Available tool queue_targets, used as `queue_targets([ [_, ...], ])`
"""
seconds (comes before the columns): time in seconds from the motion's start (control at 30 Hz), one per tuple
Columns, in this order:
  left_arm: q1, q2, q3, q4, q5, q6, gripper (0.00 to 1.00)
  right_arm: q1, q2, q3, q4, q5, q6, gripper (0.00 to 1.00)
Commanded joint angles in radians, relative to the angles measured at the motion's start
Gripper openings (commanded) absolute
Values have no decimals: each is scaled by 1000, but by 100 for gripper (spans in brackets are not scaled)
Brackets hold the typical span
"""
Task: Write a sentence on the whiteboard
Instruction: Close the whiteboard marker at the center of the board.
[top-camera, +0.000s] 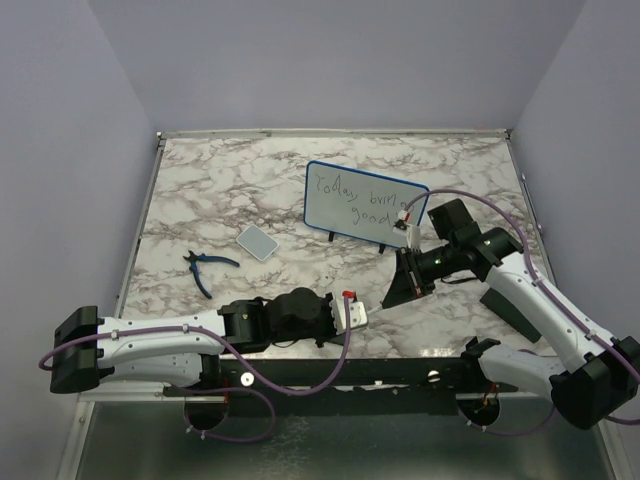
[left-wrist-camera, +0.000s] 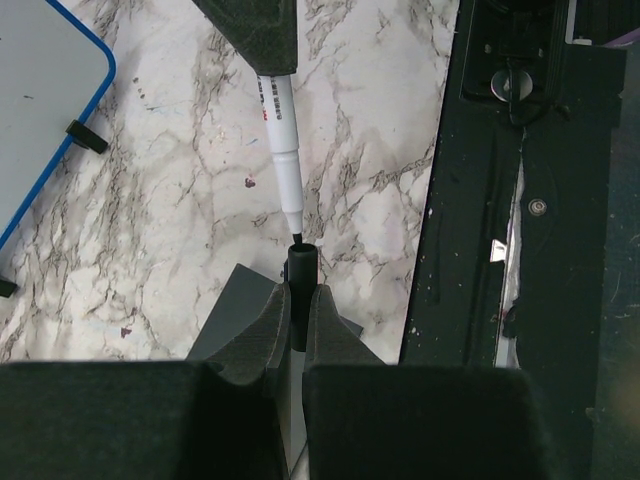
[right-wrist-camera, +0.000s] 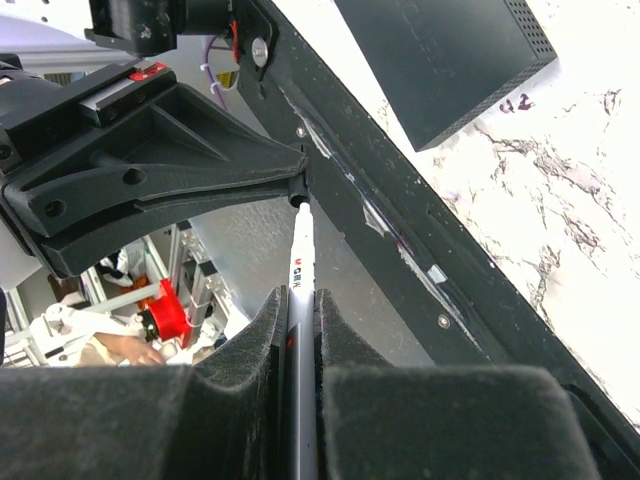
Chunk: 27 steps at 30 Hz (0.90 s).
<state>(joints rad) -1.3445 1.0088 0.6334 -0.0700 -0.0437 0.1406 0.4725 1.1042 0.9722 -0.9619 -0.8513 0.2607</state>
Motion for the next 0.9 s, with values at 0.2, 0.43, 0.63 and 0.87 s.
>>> queue_targets([
  [0.2,-10,3,10,-2,24,2,0,8,-10,-34,31,-24,8,1],
  [0.43,-12,17,17,-1,30,4,0,7,-11,-30,50,-40,20,1],
  [0.63,-12,12,20,2,23,5,0,9,-20,-52,69,-48,36,1],
  [0.87,-13,-7,14,5,18,-1,0,12,-33,-64,71,-38,45,1],
])
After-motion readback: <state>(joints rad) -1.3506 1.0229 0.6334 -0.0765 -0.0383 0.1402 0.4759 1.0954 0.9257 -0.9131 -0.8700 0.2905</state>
